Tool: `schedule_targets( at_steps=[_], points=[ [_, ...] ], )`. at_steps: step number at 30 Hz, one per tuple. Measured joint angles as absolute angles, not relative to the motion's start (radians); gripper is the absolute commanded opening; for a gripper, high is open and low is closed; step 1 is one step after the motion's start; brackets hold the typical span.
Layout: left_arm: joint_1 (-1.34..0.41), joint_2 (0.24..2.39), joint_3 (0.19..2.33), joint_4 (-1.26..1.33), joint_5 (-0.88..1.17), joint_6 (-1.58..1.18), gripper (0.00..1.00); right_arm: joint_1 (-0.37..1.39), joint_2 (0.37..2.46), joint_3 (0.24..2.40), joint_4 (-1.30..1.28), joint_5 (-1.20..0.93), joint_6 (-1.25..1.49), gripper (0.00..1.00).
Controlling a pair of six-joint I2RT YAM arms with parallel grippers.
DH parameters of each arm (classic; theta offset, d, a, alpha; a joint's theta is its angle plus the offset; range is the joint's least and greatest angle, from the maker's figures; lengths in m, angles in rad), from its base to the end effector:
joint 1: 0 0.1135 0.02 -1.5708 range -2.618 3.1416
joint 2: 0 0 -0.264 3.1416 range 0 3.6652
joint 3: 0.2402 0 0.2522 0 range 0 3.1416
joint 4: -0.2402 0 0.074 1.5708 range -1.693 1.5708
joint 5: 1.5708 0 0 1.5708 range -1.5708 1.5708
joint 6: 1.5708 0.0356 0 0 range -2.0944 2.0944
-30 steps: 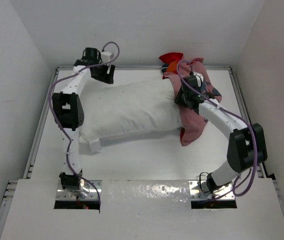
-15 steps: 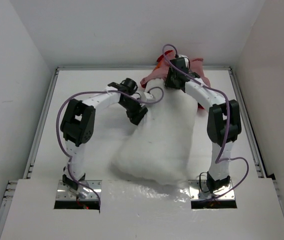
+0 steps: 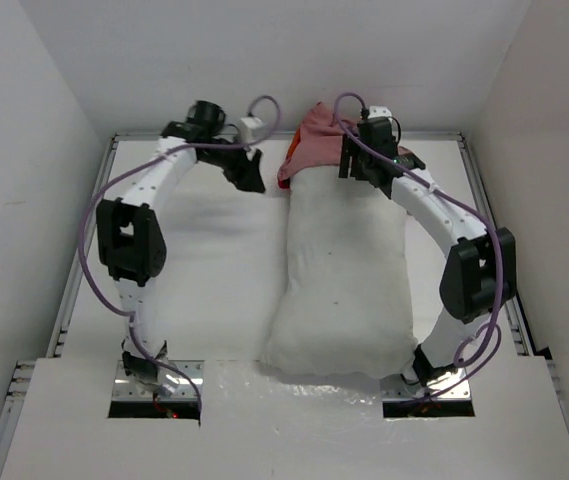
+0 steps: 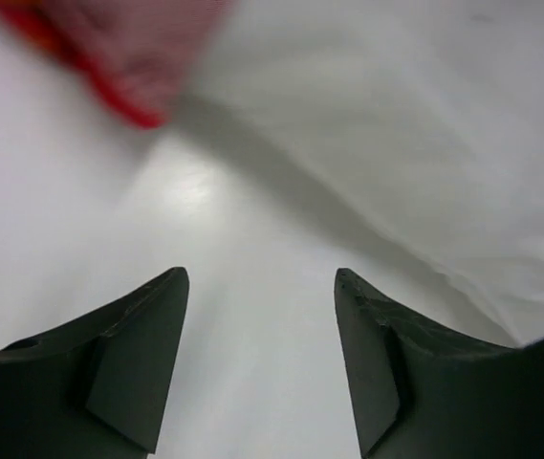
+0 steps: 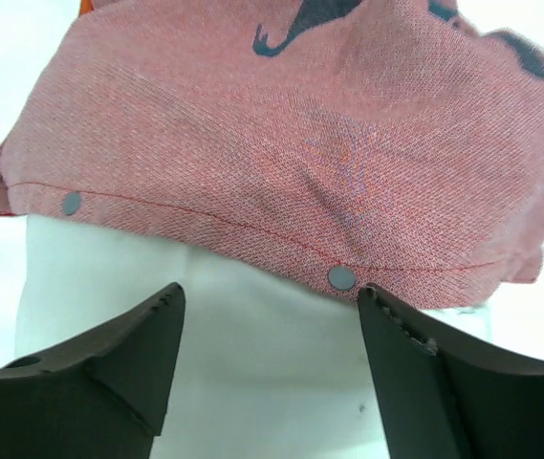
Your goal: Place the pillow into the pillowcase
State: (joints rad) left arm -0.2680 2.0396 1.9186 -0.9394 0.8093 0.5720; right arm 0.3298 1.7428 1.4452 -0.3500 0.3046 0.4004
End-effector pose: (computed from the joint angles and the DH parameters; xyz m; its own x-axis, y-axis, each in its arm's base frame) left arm 0.4154 -0.1408 0.2930 -0.4240 0.5038 -0.7526 0.8958 0.3556 -0.2666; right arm 0.3848 0.1204 0.2940 -0.5578 0.2021 -0.8050 0.1464 0.9787 0.1442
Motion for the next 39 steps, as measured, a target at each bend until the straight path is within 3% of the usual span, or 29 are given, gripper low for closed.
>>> schedule_targets(
  at_steps=[5, 12, 17, 19, 22, 29, 31, 32, 35, 36, 39],
  points=[
    [-0.138, 2.078, 1.932, -0.776, 0.768, 0.42, 0.67, 0.367, 1.721, 1.488, -0.418, 0.352, 0.364, 0.77],
    [-0.214, 2.291, 2.027, -0.605, 0.817, 0.279, 0.71, 0.616, 1.695, 1.496, -0.481, 0.484, 0.411, 0.79],
    [-0.251, 2.326, 2.025, -0.488, 0.793, 0.197, 0.72, 0.678, 1.712, 1.466, -0.512, 0.553, 0.497, 0.9],
    [-0.254, 2.334, 2.025, -0.426, 0.777, 0.148, 0.69, 0.679, 1.745, 1.466, -0.519, 0.579, 0.524, 0.99],
    [-0.254, 2.355, 2.025, -0.348, 0.753, 0.094, 0.6, 0.68, 1.808, 1.464, -0.522, 0.607, 0.551, 0.99],
    [-0.253, 2.446, 2.025, -0.26, 0.766, 0.039, 0.59, 0.682, 1.879, 1.44, -0.493, 0.701, 0.613, 0.99],
    [-0.253, 2.476, 2.023, -0.229, 0.801, -0.011, 0.37, 0.677, 1.877, 1.424, -0.464, 0.707, 0.632, 0.89],
    [-0.253, 2.487, 2.017, -0.208, 0.819, -0.037, 0.12, 0.674, 1.877, 1.414, -0.449, 0.707, 0.637, 0.72],
    [-0.253, 2.498, 2.001, -0.152, 0.865, -0.112, 0.0, 0.662, 1.877, 1.386, -0.418, 0.693, 0.651, 0.31],
    [-0.253, 2.499, 1.997, -0.131, 0.881, -0.137, 0.0, 0.654, 1.877, 1.38, -0.409, 0.68, 0.658, 0.0],
    [-0.253, 2.494, 1.968, -0.049, 0.925, -0.19, 0.0, 0.623, 1.877, 1.365, -0.371, 0.632, 0.694, 0.0]
  ],
)
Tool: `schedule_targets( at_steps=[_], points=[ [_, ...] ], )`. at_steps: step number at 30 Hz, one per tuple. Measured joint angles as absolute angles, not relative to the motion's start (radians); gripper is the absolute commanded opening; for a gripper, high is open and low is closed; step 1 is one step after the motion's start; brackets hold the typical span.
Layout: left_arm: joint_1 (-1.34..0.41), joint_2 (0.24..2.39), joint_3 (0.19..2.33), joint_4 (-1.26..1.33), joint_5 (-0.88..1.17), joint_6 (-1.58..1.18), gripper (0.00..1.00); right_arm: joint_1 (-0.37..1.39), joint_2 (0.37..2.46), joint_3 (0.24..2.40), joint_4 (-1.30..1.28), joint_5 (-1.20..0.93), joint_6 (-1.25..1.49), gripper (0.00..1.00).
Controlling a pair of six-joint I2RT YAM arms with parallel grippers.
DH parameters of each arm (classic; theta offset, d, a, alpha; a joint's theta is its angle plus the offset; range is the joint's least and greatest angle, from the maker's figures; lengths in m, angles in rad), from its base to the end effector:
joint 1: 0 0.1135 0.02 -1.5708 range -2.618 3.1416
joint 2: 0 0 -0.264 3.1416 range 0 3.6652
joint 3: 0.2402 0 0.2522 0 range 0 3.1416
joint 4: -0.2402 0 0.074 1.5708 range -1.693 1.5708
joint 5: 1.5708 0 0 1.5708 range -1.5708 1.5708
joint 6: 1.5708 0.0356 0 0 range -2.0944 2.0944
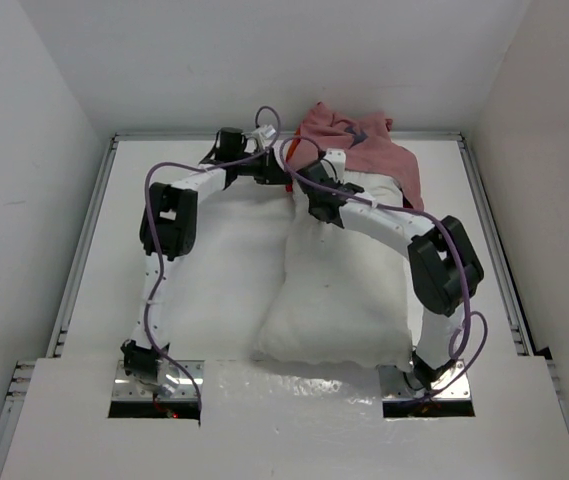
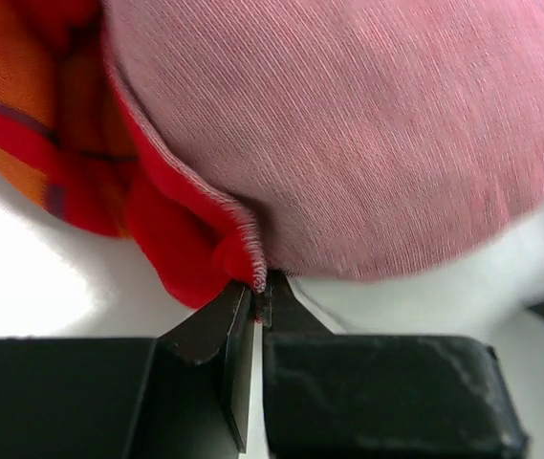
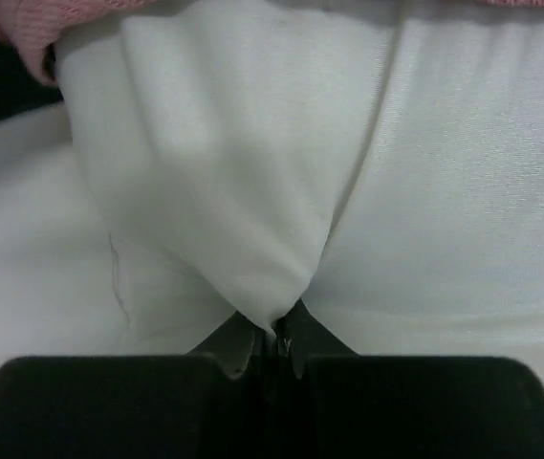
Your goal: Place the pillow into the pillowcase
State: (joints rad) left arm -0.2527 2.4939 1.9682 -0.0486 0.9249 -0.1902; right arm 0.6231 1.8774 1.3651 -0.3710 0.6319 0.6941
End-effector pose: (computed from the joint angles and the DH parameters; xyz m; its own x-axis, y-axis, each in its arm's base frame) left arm 0.5280 -0.1657 0.1499 -0.6677 0.0549 -0.7424 0.6858 0.4334 -0.5847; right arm 0.3434 0.2209 0.2180 -0.5889 0.2125 -0.7798 0.2735 0.9603 0.0551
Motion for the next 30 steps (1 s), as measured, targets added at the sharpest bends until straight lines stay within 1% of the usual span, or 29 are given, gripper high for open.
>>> schedule_targets(
  at_steps=[3, 5, 10, 15, 19, 23, 26, 30],
  points=[
    [-0.249, 2.452, 1.871, 0.005, 0.972, -0.213, 0.0, 0.586, 1.863, 1.331, -0.32, 0.585, 0.718, 0.0],
    [-0.247, 2.411, 1.821, -0.018, 0.993, -0.187, 0.0, 0.569, 1.834, 1.298, -0.282, 0.573, 0.727, 0.0],
    [-0.247, 2.23, 1.771, -0.224, 1.007, 0.015, 0.0, 0.537, 1.743, 1.278, -0.22, 0.603, 0.713, 0.0],
    [-0.249, 2.071, 1.821, -0.465, 1.01, 0.278, 0.0, 0.514, 1.736, 1.346, -0.181, 0.656, 0.66, 0.0],
    [-0.25, 2.047, 1.864, -0.638, 1.036, 0.438, 0.0, 0.513, 1.785, 1.436, -0.154, 0.677, 0.642, 0.0],
    [-0.25, 2.047, 1.866, -0.738, 1.041, 0.493, 0.0, 0.532, 1.818, 1.454, -0.134, 0.652, 0.656, 0.0],
    [-0.246, 2.047, 1.865, -0.754, 1.033, 0.481, 0.0, 0.583, 1.823, 1.425, -0.102, 0.654, 0.652, 0.0],
    [-0.237, 2.046, 1.855, -0.793, 0.963, 0.528, 0.0, 0.666, 1.811, 1.295, 0.012, 0.639, 0.69, 0.0]
  ],
)
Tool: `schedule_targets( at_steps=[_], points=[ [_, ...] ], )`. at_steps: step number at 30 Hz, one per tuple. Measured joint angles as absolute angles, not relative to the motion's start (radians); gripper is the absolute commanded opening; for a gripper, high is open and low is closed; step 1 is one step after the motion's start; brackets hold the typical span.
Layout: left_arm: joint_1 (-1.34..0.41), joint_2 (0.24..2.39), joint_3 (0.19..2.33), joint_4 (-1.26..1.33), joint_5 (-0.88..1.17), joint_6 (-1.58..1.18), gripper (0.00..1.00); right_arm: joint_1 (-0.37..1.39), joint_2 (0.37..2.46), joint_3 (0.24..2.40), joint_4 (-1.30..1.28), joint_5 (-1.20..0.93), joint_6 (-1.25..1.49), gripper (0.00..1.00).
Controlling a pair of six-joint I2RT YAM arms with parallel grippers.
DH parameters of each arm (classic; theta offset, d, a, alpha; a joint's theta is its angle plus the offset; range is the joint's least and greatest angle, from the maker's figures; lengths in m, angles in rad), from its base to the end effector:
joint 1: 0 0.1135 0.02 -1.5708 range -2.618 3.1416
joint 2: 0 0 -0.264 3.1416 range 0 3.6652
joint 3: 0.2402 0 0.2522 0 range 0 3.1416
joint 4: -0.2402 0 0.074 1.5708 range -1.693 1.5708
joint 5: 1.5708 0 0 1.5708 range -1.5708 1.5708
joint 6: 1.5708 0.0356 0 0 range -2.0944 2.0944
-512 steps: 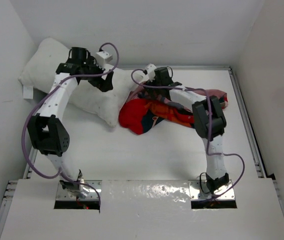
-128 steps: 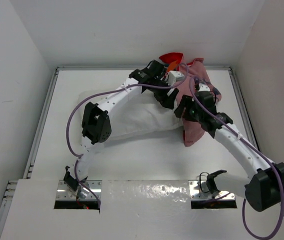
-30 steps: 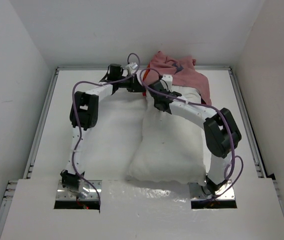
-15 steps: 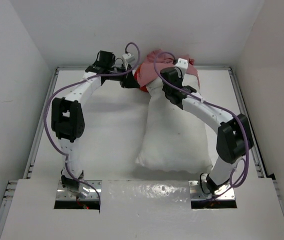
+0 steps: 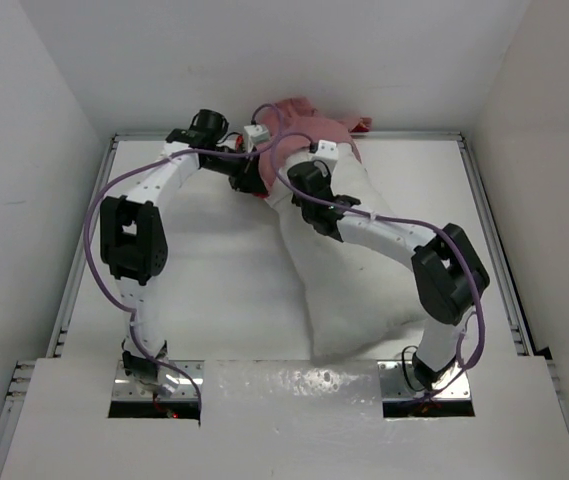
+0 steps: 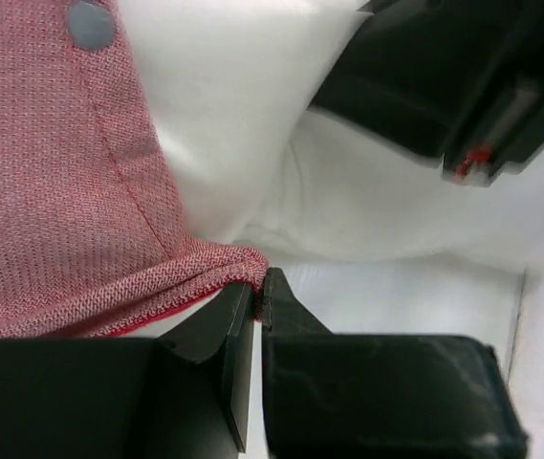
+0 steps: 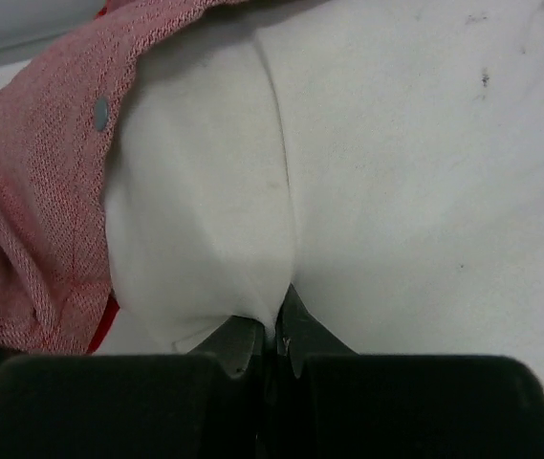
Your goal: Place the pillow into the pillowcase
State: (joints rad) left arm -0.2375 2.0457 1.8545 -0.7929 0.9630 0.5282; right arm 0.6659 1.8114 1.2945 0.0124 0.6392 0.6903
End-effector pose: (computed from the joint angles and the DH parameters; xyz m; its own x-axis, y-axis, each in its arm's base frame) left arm 0.4255 -0.1331 0.2821 -0.4088 0.3951 -0.8227 0.9055 0.2883 -0.3115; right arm 0.3397 0.2399 0.2514 -0.3473 0.3771 -0.8586 0.1764 0.9255 0.3351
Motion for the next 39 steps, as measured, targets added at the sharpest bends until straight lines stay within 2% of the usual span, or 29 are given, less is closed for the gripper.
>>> schedule_targets(
  at_steps=[4, 5, 6, 7, 8, 9, 10, 11, 13, 16, 17, 18, 19, 20, 21, 22, 23, 25, 28, 29, 31, 36, 37, 38, 39],
  points=[
    [-0.234, 2.035, 1.817, -1.015, 0.898, 0.809, 0.0, 0.687, 1.811, 1.267, 0.03, 0.62, 0.688, 0.0],
    [-0.234, 2.011, 1.759, -1.06, 0.855, 0.897, 0.03, 0.686, 1.81, 1.269, 0.03, 0.598, 0.678, 0.04],
    [-0.234, 1.993, 1.716, -1.082, 0.825, 0.947, 0.09, 0.683, 1.81, 1.269, 0.03, 0.574, 0.674, 0.18],
    [-0.231, 1.969, 1.662, -1.093, 0.789, 1.001, 0.17, 0.681, 1.81, 1.267, 0.029, 0.536, 0.668, 0.58],
    [-0.225, 1.948, 1.612, -1.119, 0.748, 1.045, 0.25, 0.678, 1.809, 1.261, 0.031, 0.492, 0.663, 0.71],
    [-0.218, 1.933, 1.574, -1.161, 0.71, 1.075, 0.41, 0.678, 1.804, 1.25, 0.041, 0.437, 0.648, 0.79],
    [-0.209, 1.922, 1.543, -1.205, 0.675, 1.1, 0.46, 0.678, 1.797, 1.242, 0.042, 0.393, 0.634, 0.94],
    [-0.202, 1.917, 1.528, -1.236, 0.653, 1.113, 0.52, 0.678, 1.79, 1.242, 0.036, 0.364, 0.621, 0.99],
    [-0.174, 1.917, 1.531, -1.282, 0.616, 1.13, 0.58, 0.682, 1.763, 1.246, 0.005, 0.313, 0.567, 0.99],
    [-0.125, 1.921, 1.647, -1.326, 0.622, 1.123, 0.94, 0.667, 1.708, 1.294, -0.106, 0.252, 0.482, 0.99],
    [-0.11, 1.929, 1.729, -1.33, 0.644, 1.114, 0.95, 0.656, 1.693, 1.322, -0.144, 0.232, 0.459, 0.91],
    [-0.099, 1.942, 1.83, -1.322, 0.68, 1.095, 0.94, 0.631, 1.676, 1.358, -0.187, 0.195, 0.431, 0.69],
    [-0.096, 1.952, 1.908, -1.292, 0.711, 1.056, 0.81, 0.604, 1.662, 1.386, -0.214, 0.16, 0.408, 0.13],
    [-0.097, 1.957, 1.972, -1.236, 0.741, 1.0, 0.73, 0.566, 1.647, 1.417, -0.241, 0.125, 0.388, 0.04],
    [-0.107, 1.957, 2.014, -1.156, 0.763, 0.922, 0.67, 0.516, 1.636, 1.444, -0.259, 0.097, 0.381, 0.06],
    [-0.118, 1.956, 2.04, -1.071, 0.776, 0.856, 0.63, 0.466, 1.627, 1.462, -0.267, 0.081, 0.373, 0.38],
    [-0.139, 1.957, 2.049, -0.978, 0.765, 0.785, 0.63, 0.424, 1.623, 1.472, -0.27, 0.068, 0.373, 0.58],
    [-0.189, 1.99, 2.08, -0.847, 0.74, 0.685, 0.64, 0.329, 1.625, 1.478, -0.266, 0.03, 0.364, 0.78],
    [-0.275, 2.123, 2.197, -0.695, 0.707, 0.571, 0.66, 0.229, 1.671, 1.478, -0.248, -0.02, 0.372, 0.9],
    [-0.298, 2.177, 2.231, -0.647, 0.691, 0.538, 0.71, 0.219, 1.683, 1.478, -0.234, -0.033, 0.371, 0.9],
    [-0.339, 2.262, 2.262, -0.571, 0.652, 0.479, 0.71, 0.203, 1.757, 1.483, -0.213, -0.069, 0.373, 0.9],
    [-0.379, 2.388, 2.263, -0.498, 0.587, 0.401, 0.58, 0.214, 1.914, 1.48, -0.184, -0.205, 0.381, 0.86],
    [-0.38, 2.392, 2.263, -0.491, 0.582, 0.392, 0.52, 0.217, 1.932, 1.468, -0.167, -0.226, 0.389, 0.82],
    [-0.38, 2.392, 2.263, -0.488, 0.576, 0.385, 0.4, 0.218, 1.943, 1.451, -0.146, -0.24, 0.397, 0.75],
    [-0.379, 2.391, 2.263, -0.48, 0.569, 0.378, 0.16, 0.218, 1.946, 1.433, -0.127, -0.25, 0.405, 0.59]
  ],
)
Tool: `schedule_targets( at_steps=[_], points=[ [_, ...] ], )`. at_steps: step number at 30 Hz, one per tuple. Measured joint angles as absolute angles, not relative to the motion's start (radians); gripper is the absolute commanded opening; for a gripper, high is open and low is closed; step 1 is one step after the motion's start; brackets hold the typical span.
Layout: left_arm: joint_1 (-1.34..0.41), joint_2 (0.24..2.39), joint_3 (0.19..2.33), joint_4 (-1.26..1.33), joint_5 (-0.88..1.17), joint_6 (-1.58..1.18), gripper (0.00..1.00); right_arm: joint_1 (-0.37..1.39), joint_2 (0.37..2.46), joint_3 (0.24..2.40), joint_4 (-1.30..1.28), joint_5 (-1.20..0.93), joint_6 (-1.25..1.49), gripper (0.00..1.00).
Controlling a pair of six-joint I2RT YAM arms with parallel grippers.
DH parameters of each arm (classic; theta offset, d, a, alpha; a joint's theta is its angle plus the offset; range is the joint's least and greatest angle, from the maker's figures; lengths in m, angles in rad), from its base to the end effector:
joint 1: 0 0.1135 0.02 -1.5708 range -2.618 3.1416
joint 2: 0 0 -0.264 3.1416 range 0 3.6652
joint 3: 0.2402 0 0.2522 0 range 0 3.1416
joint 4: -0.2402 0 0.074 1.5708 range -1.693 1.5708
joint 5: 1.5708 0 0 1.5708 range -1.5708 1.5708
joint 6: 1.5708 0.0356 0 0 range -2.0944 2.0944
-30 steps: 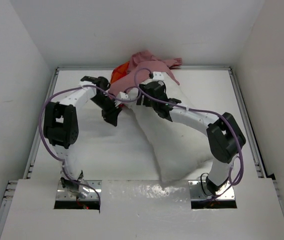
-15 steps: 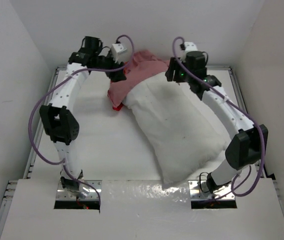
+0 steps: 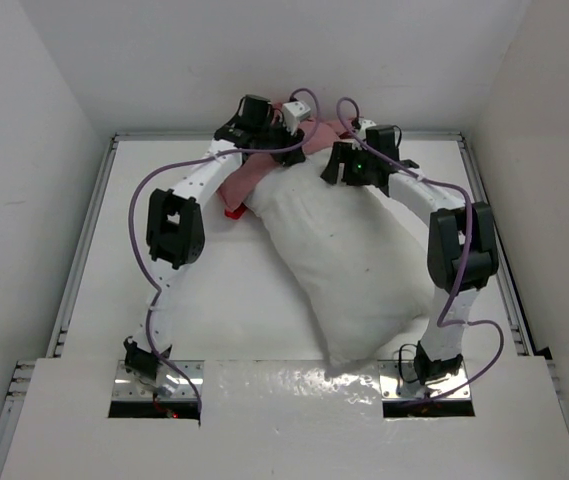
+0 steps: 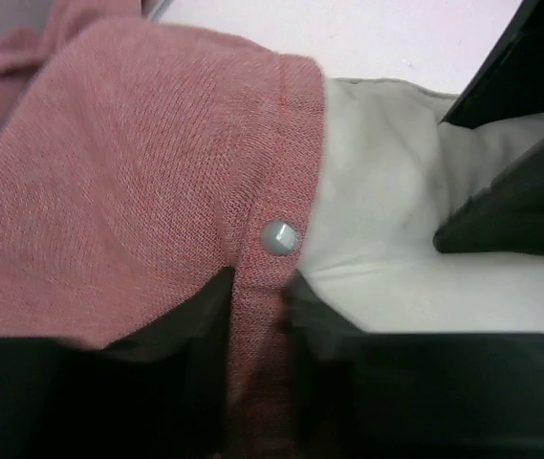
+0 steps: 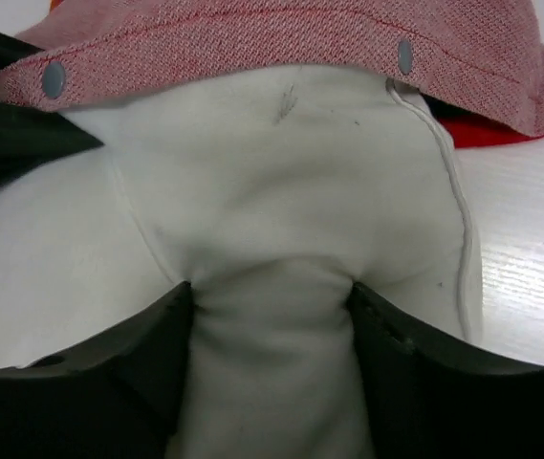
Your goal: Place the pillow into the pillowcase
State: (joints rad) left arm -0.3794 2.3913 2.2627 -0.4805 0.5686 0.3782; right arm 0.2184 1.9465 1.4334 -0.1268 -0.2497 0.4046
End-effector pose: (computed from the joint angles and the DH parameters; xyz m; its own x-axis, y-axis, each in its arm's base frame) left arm 0.5029 -0.2212 0.2621 -0.2272 0.4255 -0.8760 0.8675 0.4972 0.0165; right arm 0.4342 0.1054 0.2263 -0.6947 0.2366 -0.6793 -0.1414 0.8810 0.4514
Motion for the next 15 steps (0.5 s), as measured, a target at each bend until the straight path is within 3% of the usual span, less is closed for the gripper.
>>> schedule_targets(
  at_steps=[2, 3, 5, 10, 13, 15],
  points=[
    [-0.379, 2.387, 2.263, -0.464, 0.56, 0.357, 0.06, 0.218, 1.946, 1.408, -0.081, -0.269, 0.427, 0.45],
    [-0.381, 2.387, 2.263, -0.458, 0.552, 0.353, 0.07, 0.216, 1.946, 1.399, -0.053, -0.275, 0.439, 0.3],
    [-0.387, 2.387, 2.262, -0.452, 0.538, 0.346, 0.12, 0.216, 1.944, 1.378, -0.007, -0.287, 0.455, 0.19],
    [-0.392, 2.386, 2.262, -0.452, 0.493, 0.329, 0.14, 0.226, 1.942, 1.339, 0.06, -0.296, 0.472, 0.0],
    [-0.392, 2.386, 2.258, -0.45, 0.467, 0.33, 0.39, 0.232, 1.942, 1.335, 0.075, -0.295, 0.475, 0.0],
    [-0.391, 2.384, 2.255, -0.449, 0.453, 0.329, 0.41, 0.233, 1.942, 1.333, 0.075, -0.295, 0.475, 0.0]
  ],
)
